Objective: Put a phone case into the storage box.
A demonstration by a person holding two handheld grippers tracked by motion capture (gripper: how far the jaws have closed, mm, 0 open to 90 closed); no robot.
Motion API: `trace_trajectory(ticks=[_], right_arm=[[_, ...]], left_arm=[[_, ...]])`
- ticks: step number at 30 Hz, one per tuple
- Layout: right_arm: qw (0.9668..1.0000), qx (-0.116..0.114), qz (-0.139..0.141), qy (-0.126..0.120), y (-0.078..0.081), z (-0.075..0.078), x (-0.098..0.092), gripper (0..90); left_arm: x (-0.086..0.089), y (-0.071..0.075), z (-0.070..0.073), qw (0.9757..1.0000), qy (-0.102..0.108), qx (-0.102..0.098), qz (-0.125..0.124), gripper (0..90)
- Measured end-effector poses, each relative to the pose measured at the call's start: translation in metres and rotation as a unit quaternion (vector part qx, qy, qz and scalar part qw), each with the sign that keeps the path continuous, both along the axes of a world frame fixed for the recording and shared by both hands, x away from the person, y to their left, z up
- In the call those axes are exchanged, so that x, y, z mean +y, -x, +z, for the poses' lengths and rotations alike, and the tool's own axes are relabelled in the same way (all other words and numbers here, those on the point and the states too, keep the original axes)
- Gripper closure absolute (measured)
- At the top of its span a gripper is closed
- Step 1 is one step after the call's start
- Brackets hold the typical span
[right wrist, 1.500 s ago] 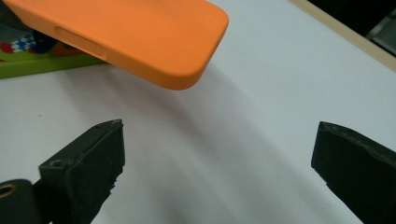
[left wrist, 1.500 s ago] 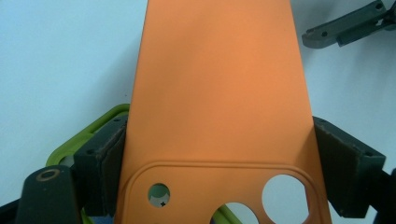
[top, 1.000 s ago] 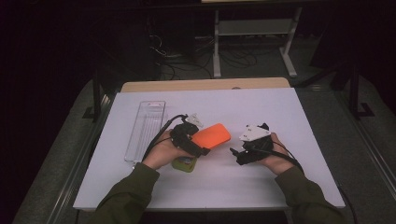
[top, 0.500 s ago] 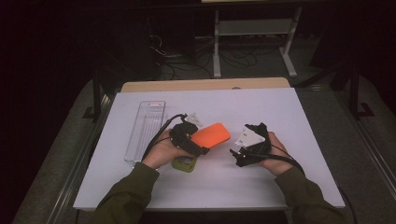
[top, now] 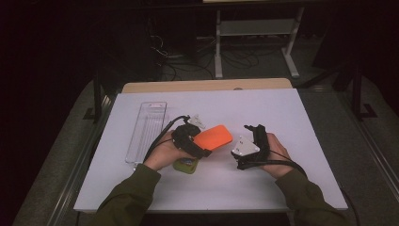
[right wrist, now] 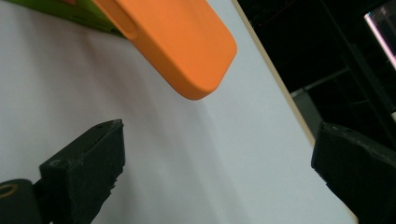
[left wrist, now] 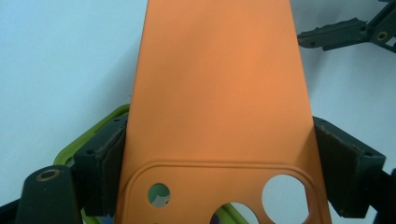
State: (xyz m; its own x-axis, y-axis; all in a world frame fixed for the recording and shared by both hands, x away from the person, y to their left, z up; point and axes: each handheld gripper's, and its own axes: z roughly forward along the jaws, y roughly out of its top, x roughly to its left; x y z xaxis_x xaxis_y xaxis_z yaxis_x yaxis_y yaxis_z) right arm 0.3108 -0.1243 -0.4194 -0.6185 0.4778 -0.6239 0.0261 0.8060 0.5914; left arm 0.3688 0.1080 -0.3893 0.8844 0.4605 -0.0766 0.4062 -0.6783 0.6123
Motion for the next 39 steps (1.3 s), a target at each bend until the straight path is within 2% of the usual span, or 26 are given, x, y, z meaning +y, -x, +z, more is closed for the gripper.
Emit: trace_trajectory(ticks=[1,3,5,7,8,9,12,14,15,17,18,22,23,25,27,30,31,34,36,37,39], right_arm=[[0.9999,-0.011,0.001,0.006,0.001,-0.001,0.001,2.4],[0.9998,-0.016,0.004,0.009,0.003,-0.002,0.003,2.4],[0.9992,-0.031,0.007,0.026,0.003,-0.003,0.004,2.4],[0.9985,-0.044,0.01,0.03,0.004,-0.003,0.005,2.4],[0.9978,-0.056,0.009,0.036,0.005,-0.004,0.006,2.4],[0.996,-0.064,0.021,0.058,0.004,-0.002,0.005,2.4],[0.9953,-0.078,0.021,0.054,0.007,-0.004,0.009,2.4],[0.9939,-0.087,0.023,0.063,0.008,-0.004,0.011,2.4],[0.9931,-0.092,0.025,0.067,0.009,-0.005,0.012,2.4],[0.9907,-0.107,0.031,0.079,0.01,-0.005,0.013,2.4],[0.9899,-0.111,0.032,0.082,0.01,-0.006,0.014,2.4],[0.9867,-0.124,0.034,0.099,0.013,-0.008,0.018,2.4],[0.9858,-0.127,0.035,0.104,0.014,-0.008,0.019,2.4],[0.9833,-0.137,0.04,0.113,0.013,-0.009,0.021,2.3],[0.9814,-0.142,0.042,0.121,0.014,-0.01,0.023,2.2],[0.9784,-0.156,0.047,0.128,0.015,-0.012,0.026,2.2],[0.9775,-0.16,0.048,0.129,0.015,-0.012,0.027,2.2],[0.9741,-0.171,0.049,0.139,0.017,-0.012,0.03,2.3],[0.9732,-0.176,0.05,0.14,0.019,-0.013,0.033,2.3],[0.9743,-0.174,0.045,0.137,0.02,-0.015,0.034,2.3],[0.9675,-0.194,0.053,0.154,0.02,-0.015,0.036,2.3]], left_arm=[[0.0,0.0,0.0,1.0,-0.001,0.0,0.0,15.6],[0.0,0.0,0.0,1.0,-0.003,0.001,-0.001,15.6],[0.0,0.0,0.0,1.0,-0.003,0.0,-0.001,15.6],[0.0,0.001,0.0,1.0,-0.005,-0.001,-0.001,15.6],[0.0,0.0,0.0,1.0,-0.009,-0.003,-0.004,15.6],[0.0,0.001,0.0,1.0,-0.008,-0.003,-0.005,15.6],[-0.001,0.002,0.0,1.0,-0.006,0.0,0.001,15.6],[-0.002,0.002,0.0,1.0,-0.002,0.001,0.003,15.6],[-0.001,0.002,0.0,1.0,-0.009,-0.001,-0.005,15.6],[-0.002,0.002,0.001,1.0,-0.008,-0.001,-0.004,15.6],[-0.001,0.002,0.002,0.9997,-0.018,-0.004,-0.014,15.6],[-0.003,0.004,0.001,1.0,-0.008,-0.002,-0.005,15.6],[-0.002,0.003,0.002,0.9997,-0.019,-0.003,-0.015,15.6],[-0.003,0.003,0.002,0.9996,-0.022,-0.004,-0.016,15.6],[-0.005,0.004,0.001,0.9998,-0.013,-0.004,-0.011,15.6],[-0.005,0.004,0.002,0.9999,-0.013,-0.003,-0.011,15.6],[-0.004,0.003,0.002,0.9996,-0.021,-0.004,-0.017,15.6],[-0.005,0.004,0.003,0.9996,-0.019,-0.007,-0.018,15.6],[-0.006,0.005,0.003,0.9996,-0.021,-0.006,-0.018,15.6],[-0.007,0.005,0.004,0.9997,-0.019,-0.006,-0.017,15.6],[-0.007,0.006,0.004,0.9996,-0.02,-0.007,-0.02,15.6]])
